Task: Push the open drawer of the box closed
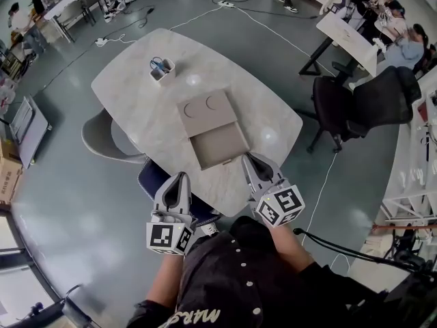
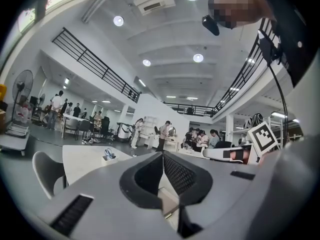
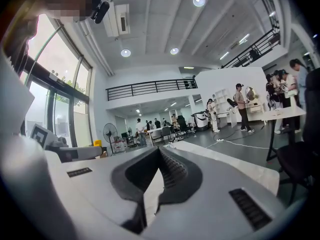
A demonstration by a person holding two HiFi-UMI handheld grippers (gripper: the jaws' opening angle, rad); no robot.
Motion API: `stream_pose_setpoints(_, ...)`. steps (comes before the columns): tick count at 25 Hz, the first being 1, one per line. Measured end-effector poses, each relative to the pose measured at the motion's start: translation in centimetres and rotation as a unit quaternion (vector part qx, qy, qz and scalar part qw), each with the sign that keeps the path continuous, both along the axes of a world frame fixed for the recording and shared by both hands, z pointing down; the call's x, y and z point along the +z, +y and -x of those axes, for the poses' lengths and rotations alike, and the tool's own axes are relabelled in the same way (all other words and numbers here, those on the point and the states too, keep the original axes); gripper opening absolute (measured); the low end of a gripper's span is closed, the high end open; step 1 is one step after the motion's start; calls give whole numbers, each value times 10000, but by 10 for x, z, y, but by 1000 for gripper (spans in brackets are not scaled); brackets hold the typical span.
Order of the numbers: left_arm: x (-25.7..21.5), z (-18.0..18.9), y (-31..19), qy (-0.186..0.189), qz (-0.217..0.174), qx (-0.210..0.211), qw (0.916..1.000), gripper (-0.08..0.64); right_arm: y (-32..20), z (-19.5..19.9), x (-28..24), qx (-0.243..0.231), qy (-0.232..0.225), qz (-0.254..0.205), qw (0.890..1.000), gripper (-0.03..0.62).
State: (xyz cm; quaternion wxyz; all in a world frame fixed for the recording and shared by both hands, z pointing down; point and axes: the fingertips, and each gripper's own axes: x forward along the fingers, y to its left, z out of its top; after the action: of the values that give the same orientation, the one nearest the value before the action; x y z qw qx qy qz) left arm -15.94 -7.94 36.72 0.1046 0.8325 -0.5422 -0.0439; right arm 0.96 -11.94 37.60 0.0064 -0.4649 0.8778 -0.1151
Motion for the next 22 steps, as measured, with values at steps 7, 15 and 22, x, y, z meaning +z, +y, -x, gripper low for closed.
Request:
stream_pose_setpoints(7,16,-14,-19,68,224,-84,9997,18,-21,-7,21,-231,-91,379,9990,-3)
stream_pose_setpoints(15,25,-41,-39,156,403,-128,9990,18,-55,-22,46,-499,-322,854,9946,-3)
stream_pose_setpoints(22,49,-49,-41,190,798,-413,9958,18,-68,-18,88,-850,-503,1474,9841,-3)
